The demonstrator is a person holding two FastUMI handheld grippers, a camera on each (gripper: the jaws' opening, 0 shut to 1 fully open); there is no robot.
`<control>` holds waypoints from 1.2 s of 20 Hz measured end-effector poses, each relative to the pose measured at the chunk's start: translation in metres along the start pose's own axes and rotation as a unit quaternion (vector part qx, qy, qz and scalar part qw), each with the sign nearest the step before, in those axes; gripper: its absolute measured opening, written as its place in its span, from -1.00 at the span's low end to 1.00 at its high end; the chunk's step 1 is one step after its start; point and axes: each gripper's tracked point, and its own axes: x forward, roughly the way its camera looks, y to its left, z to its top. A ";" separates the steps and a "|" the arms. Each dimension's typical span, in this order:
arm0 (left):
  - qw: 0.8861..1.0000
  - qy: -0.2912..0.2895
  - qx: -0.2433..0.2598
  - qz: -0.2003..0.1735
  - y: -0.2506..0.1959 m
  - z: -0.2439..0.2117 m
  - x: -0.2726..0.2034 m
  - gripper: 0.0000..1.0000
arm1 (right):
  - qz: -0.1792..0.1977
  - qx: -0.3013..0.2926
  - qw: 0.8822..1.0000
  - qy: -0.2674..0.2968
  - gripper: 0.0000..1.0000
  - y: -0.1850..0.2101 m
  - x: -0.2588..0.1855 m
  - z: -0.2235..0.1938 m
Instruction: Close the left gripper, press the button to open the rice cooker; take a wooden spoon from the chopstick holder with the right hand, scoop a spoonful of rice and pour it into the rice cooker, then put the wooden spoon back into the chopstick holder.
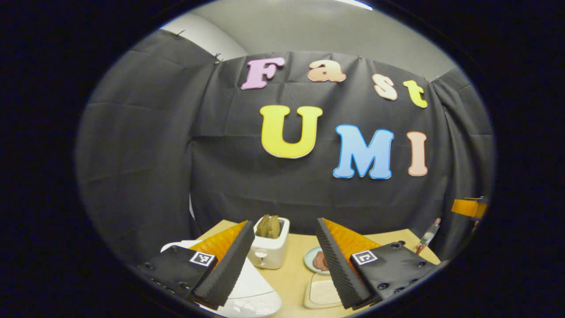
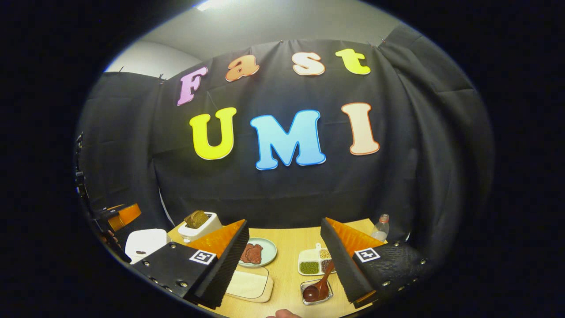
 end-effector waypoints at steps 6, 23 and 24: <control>0.996 -0.054 0.010 -0.075 -0.101 0.087 -0.013 0.97 | -0.017 -0.011 1.000 -0.021 0.89 0.001 -0.013 0.049; 0.994 -0.028 0.016 -0.108 -0.085 0.077 -0.035 0.92 | -0.080 -0.012 0.996 -0.042 0.97 0.002 -0.051 0.075; 0.994 -0.028 0.016 -0.109 -0.082 0.077 -0.036 0.92 | -0.079 -0.011 0.996 -0.043 0.96 0.006 -0.052 0.075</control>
